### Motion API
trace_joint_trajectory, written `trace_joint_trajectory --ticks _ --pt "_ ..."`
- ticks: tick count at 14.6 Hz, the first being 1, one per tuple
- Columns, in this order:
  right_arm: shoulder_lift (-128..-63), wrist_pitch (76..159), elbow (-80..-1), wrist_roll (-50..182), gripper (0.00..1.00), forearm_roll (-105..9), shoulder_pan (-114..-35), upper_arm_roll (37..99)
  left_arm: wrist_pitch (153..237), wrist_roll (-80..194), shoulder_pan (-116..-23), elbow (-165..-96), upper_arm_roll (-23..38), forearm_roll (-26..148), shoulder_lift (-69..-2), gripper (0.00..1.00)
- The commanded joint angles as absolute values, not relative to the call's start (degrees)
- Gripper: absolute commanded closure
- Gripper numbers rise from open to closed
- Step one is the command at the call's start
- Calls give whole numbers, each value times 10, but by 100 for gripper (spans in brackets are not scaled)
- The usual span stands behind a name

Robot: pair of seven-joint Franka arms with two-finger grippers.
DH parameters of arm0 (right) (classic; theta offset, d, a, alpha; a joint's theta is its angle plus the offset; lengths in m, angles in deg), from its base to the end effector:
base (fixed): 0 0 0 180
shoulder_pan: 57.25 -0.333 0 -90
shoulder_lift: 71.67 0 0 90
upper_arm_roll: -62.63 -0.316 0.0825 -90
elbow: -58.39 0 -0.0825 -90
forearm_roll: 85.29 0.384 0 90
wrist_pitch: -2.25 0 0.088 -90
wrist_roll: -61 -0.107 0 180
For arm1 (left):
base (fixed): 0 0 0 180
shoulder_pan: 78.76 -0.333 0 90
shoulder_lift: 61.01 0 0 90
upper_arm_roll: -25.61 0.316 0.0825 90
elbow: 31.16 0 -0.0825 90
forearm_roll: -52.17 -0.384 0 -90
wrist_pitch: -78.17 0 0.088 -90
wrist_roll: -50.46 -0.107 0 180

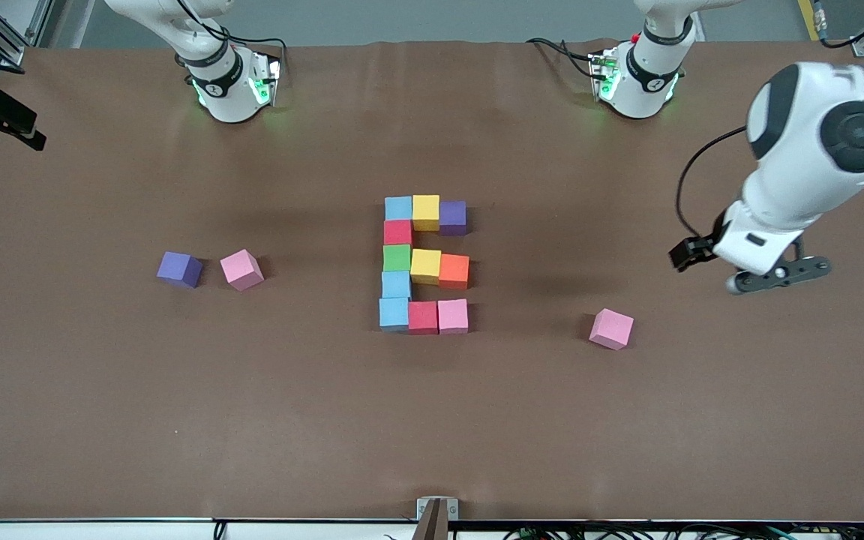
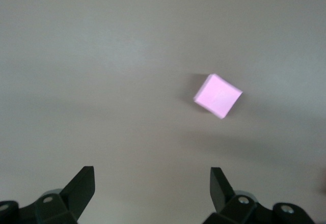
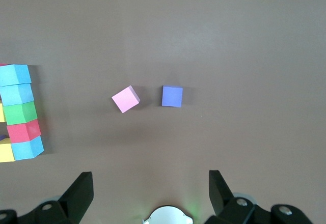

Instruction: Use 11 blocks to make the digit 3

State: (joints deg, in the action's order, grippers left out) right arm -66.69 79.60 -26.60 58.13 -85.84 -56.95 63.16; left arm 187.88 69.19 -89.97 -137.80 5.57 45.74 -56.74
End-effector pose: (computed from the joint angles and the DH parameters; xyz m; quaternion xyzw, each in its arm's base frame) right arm 0.5015 -0.0087 0.6919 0.9992 -0.0332 -0.0231 0.0047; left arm 0.5742 -0.0769 0.4760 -0.9969 -0.0673 -0.0018 0.0406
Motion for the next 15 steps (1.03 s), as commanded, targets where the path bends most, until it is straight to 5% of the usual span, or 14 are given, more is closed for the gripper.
trace_joint_trajectory --ticks 1,10,15 --pt "-658 803 -277 582 0 -850 -571 628 1860 568 -953 -1382 52 507 -607 0" --pt "-659 800 -277 638 0 -849 -563 630 1829 431 -1032 -1296 59 535 -647 0" --pt "-659 791 -273 638 0 -841 -562 631 1808 427 -870 -1256 224 529 -639 0"
